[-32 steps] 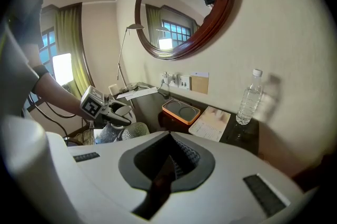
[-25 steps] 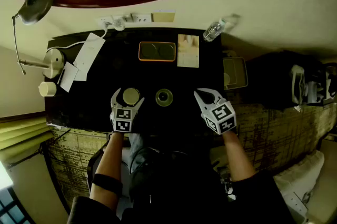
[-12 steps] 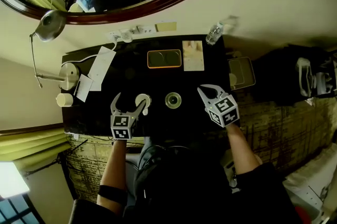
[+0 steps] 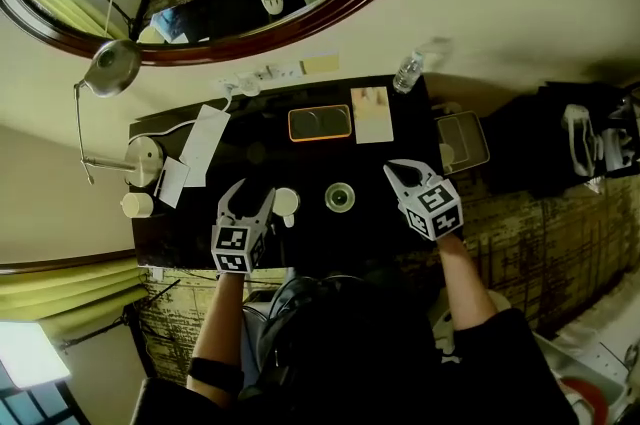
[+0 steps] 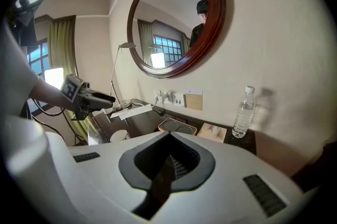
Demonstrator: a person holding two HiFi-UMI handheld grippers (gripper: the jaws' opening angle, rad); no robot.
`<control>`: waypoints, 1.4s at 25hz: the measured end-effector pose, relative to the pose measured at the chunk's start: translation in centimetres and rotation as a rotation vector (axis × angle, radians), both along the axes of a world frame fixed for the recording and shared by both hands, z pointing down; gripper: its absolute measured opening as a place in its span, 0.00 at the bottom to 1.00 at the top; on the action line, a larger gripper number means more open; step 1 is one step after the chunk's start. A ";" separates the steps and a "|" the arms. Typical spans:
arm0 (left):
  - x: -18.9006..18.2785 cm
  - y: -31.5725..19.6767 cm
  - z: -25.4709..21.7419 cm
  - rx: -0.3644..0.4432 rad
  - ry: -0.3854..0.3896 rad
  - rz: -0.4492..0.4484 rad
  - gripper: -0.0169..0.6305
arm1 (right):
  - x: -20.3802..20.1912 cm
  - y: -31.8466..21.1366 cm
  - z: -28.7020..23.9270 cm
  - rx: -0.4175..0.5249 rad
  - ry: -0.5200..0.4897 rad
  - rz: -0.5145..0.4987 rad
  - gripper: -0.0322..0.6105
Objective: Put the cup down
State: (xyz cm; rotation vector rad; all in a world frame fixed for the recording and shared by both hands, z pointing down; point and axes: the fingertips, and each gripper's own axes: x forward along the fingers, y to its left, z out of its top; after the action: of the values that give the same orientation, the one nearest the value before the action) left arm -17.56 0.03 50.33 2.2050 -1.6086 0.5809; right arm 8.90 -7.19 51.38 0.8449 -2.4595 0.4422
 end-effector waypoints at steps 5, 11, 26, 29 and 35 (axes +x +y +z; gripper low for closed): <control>-0.5 -0.6 -1.2 0.020 0.017 0.025 0.23 | 0.1 0.6 -0.2 -0.007 -0.005 0.030 0.05; -1.5 -1.3 -2.8 0.051 0.020 0.057 0.01 | -0.3 1.3 -0.3 -0.012 -0.029 0.083 0.05; 0.1 -1.3 -5.3 0.094 0.027 0.166 0.01 | -2.1 3.6 -0.7 -0.025 -0.064 0.101 0.05; -0.1 -1.1 -5.5 0.094 0.033 0.164 0.01 | -2.4 3.8 -0.7 -0.028 -0.063 0.097 0.05; -0.3 -0.7 -5.7 0.113 0.028 0.164 0.01 | -2.8 4.0 -0.4 -0.032 -0.063 0.089 0.05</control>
State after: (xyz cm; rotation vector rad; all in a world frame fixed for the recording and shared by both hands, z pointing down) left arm -17.90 -0.68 44.64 2.4333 -1.4908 0.5121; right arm 6.11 -3.14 50.94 0.9431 -2.4724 0.5472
